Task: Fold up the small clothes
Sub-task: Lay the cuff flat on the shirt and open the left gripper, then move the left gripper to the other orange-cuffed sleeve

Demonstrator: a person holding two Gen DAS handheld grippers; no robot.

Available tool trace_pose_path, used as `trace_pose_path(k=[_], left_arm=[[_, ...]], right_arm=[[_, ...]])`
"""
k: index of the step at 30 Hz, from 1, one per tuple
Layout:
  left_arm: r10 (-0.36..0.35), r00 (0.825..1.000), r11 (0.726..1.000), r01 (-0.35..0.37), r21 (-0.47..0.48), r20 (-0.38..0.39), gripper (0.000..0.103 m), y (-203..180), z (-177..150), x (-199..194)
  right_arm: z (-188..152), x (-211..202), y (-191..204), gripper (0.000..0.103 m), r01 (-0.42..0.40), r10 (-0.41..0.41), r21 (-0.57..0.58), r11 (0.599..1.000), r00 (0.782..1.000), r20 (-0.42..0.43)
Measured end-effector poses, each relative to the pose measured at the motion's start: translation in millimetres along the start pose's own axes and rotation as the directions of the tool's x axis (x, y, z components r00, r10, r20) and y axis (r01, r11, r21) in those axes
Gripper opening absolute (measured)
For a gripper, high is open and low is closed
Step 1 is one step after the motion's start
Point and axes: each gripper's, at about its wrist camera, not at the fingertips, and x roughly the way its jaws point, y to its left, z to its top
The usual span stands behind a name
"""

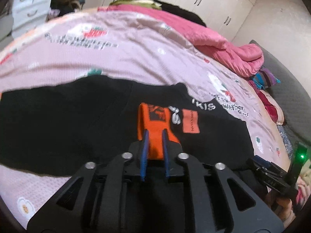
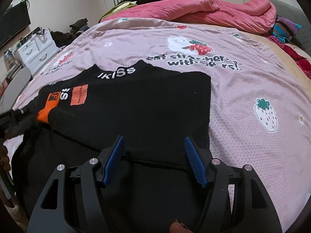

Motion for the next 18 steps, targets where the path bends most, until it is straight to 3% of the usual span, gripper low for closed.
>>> trace_pose_path(k=[5, 10, 14, 18], left_arm=[[-0.040, 0.998, 0.997, 0.042, 0.060, -0.040, 0.019, -20, -5, 13], [0.033, 0.988, 0.995, -0.019, 0.096, -0.148, 0.025, -18, -20, 47], [0.019, 0.990, 0.995, -0.006, 0.095, -0.140, 0.028, -16, -20, 44], [0.019, 0.992, 0.994, -0.006, 0.105, -0.127, 0.042, -18, -20, 35]], right_arm=[[-1, 5, -1, 0.063, 0.002, -0.002, 0.008, 1.000, 1.000, -0.020], [-4, 16, -3, 0.064, 0.025, -0.023, 0.019, 1.000, 0.997, -0.074], [-5, 15, -2, 0.067, 0.026, -0.026, 0.007, 1.000, 0.997, -0.070], [-4, 5, 0, 0.072, -0.010, 0.011, 0.018, 1.000, 1.000, -0.030]])
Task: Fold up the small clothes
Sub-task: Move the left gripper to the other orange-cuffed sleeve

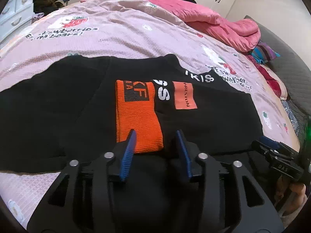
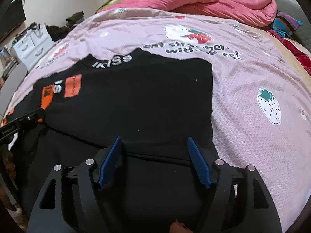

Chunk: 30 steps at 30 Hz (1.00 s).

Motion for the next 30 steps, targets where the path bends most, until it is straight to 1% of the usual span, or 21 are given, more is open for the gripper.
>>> trace_pose_path(k=[2, 4, 5, 6, 7, 8, 9, 10, 11, 12, 17, 24, 30], left_arm=[[0.012, 1.000, 1.000, -0.012, 0.002, 0.010, 0.053, -1, 1, -4], [0.023, 1.000, 1.000, -0.023, 0.000, 0.021, 0.055, 0, 3, -8], [0.026, 0.999, 1.000, -0.026, -0.004, 0.026, 0.059, 1, 4, -11], [0.029, 0.999, 1.000, -0.029, -0.007, 0.032, 0.065, 2, 4, -13], [0.036, 0.999, 0.999, -0.036, -0.011, 0.039, 0.069, 3, 5, -16], [0.042, 0.998, 0.999, -0.041, -0.013, 0.043, 0.076, 3, 6, -18], [0.048, 0.998, 0.999, -0.048, -0.015, 0.047, 0.082, 4, 7, -20], [0.055, 0.997, 0.998, -0.054, -0.016, 0.054, 0.085, 4, 8, -22], [0.061, 0.996, 0.998, -0.060, -0.017, 0.062, 0.092, 4, 9, -24], [0.072, 0.995, 0.997, -0.070, -0.020, 0.071, 0.094, 4, 9, -27], [0.108, 0.990, 0.994, -0.105, -0.040, 0.088, 0.094, 9, 6, -36], [0.141, 0.983, 0.988, -0.132, -0.082, 0.115, 0.094, 21, 0, -52], [0.204, 0.967, 0.974, -0.184, -0.134, 0.154, 0.094, 38, -4, -69]], right_arm=[[1, -6, 3, 0.082, -0.017, 0.017, 0.001, 1.000, 1.000, 0.027], [2, -12, 7, 0.091, -0.023, 0.023, -0.007, 1.000, 0.998, 0.057], [2, -14, 9, 0.093, -0.022, 0.023, -0.015, 1.000, 0.997, 0.067], [2, -16, 11, 0.093, -0.022, 0.023, -0.021, 1.000, 0.997, 0.073], [2, -17, 13, 0.095, -0.021, 0.023, -0.028, 0.999, 0.996, 0.083], [3, -18, 15, 0.097, -0.021, 0.024, -0.029, 0.999, 0.996, 0.089], [3, -20, 17, 0.097, -0.024, 0.027, -0.030, 0.999, 0.995, 0.098], [3, -21, 18, 0.097, -0.029, 0.032, -0.032, 0.999, 0.994, 0.104], [3, -22, 19, 0.098, -0.033, 0.036, -0.034, 0.999, 0.993, 0.110], [3, -24, 20, 0.098, -0.033, 0.037, -0.035, 0.999, 0.992, 0.119], [5, -33, 26, 0.099, -0.044, 0.050, -0.045, 0.998, 0.985, 0.164], [5, -40, 38, 0.099, -0.067, 0.076, -0.054, 0.996, 0.979, 0.191], [6, -40, 57, 0.099, -0.087, 0.099, -0.066, 0.994, 0.975, 0.199]])
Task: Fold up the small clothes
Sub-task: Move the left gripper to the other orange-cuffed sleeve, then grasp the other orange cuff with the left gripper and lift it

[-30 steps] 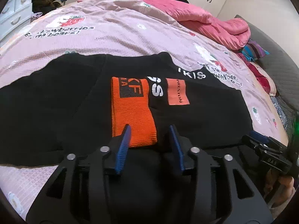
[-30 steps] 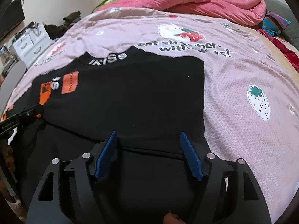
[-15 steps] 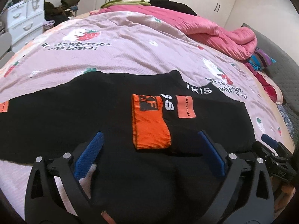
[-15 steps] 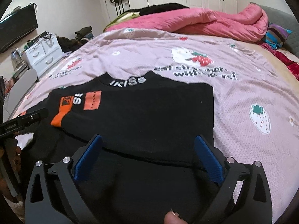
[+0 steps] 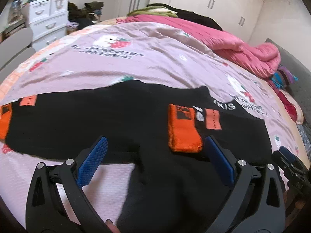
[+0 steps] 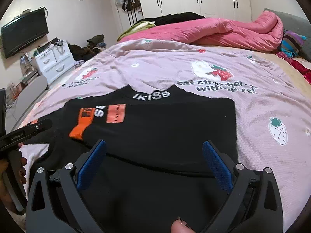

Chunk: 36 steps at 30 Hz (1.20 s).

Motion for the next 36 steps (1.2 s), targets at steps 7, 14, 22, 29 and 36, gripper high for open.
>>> trace_pose_path(k=[7, 14, 22, 29, 36], left_arm=[[0.035, 0.999, 0.996, -0.033, -0.088, 0.025, 0.094, 31, -1, -13], [0.077, 0.996, 0.987, -0.069, -0.144, 0.052, 0.094, 58, 3, -24], [0.164, 0.983, 0.968, -0.146, -0.205, 0.077, 0.094, 93, 10, -37], [0.245, 0.965, 0.939, -0.214, -0.270, 0.088, 0.094, 128, 13, -49], [0.259, 0.962, 0.919, -0.219, -0.328, 0.082, 0.094, 152, 14, -53]], right_arm=[[0, 0, 29, 0.099, -0.030, 0.030, -0.048, 0.998, 1.000, 0.004], [0, -3, 63, 0.099, -0.056, 0.058, -0.118, 0.991, 0.998, 0.010], [0, 3, 100, 0.099, -0.090, 0.089, -0.173, 0.981, 0.996, -0.014], [2, 9, 138, 0.099, -0.129, 0.127, -0.203, 0.971, 0.992, -0.025], [5, 23, 178, 0.099, -0.175, 0.169, -0.228, 0.958, 0.984, -0.048]])
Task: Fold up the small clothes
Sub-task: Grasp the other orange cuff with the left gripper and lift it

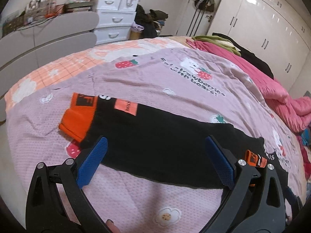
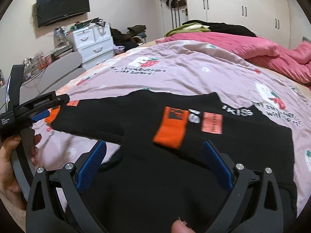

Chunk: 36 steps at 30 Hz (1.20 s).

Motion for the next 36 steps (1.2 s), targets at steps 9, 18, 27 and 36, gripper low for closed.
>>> trace_pose_path(k=[9, 18, 27, 36], left_arm=[[0.024, 1.000, 0.997, -0.024, -0.076, 0.004, 0.094, 30, 7, 1], [0.040, 0.999, 0.990, -0.044, -0.133, -0.032, 0.094, 53, 8, 14], [0.053, 0.995, 0.976, -0.071, -0.208, -0.090, 0.094, 75, 3, 36], [0.014, 1.000, 0.957, -0.018, -0.290, -0.017, 0.092, 94, 3, 39]], right_arm=[[15, 17, 38, 0.099, -0.036, 0.035, -0.051, 0.998, 0.999, -0.016], [21, 27, 58, 0.099, -0.069, 0.067, -0.070, 0.995, 0.997, -0.034], [21, 32, 63, 0.099, -0.075, 0.072, -0.076, 0.994, 0.996, -0.044], [22, 26, 65, 0.099, -0.045, 0.041, -0.107, 0.993, 0.999, -0.031]])
